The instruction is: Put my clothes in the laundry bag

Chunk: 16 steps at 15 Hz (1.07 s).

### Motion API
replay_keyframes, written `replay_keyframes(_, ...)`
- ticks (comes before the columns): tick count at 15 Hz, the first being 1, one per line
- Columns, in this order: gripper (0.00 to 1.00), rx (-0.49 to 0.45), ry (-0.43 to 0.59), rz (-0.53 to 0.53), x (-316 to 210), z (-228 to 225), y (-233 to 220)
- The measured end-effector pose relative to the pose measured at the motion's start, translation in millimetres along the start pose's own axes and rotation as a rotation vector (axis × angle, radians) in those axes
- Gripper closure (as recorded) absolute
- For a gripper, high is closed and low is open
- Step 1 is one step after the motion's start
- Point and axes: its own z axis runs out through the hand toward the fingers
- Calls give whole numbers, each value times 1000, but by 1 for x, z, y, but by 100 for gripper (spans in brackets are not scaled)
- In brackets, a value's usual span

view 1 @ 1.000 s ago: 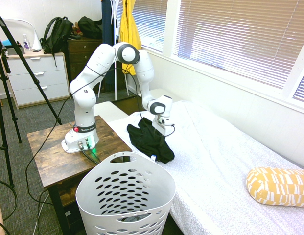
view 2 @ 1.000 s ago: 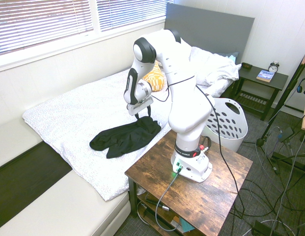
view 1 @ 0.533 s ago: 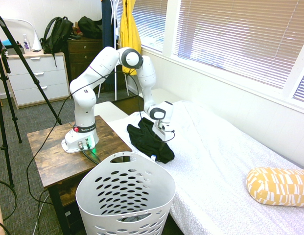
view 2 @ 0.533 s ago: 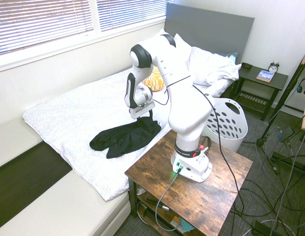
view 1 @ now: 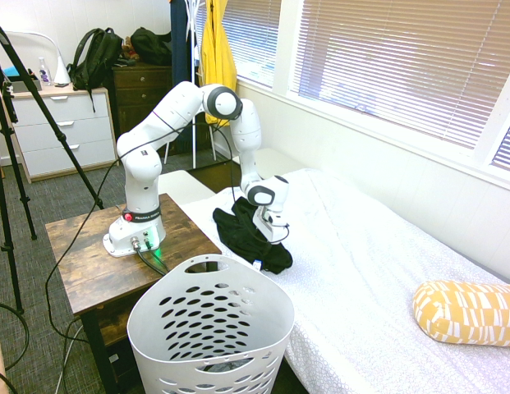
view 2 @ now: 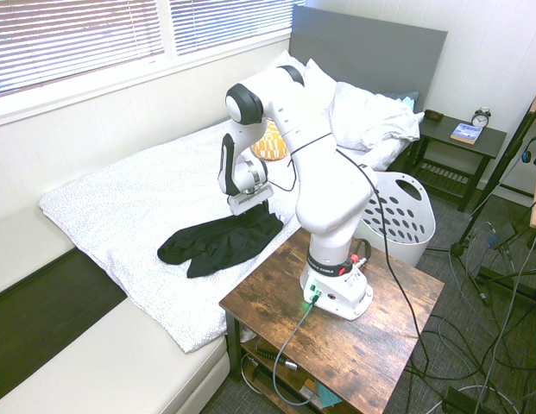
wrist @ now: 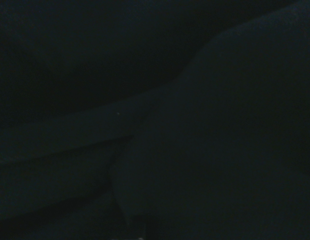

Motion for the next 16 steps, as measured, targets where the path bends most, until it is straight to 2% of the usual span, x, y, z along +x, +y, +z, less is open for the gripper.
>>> replay_keyframes(16,100,34,-27,41,4,4,4)
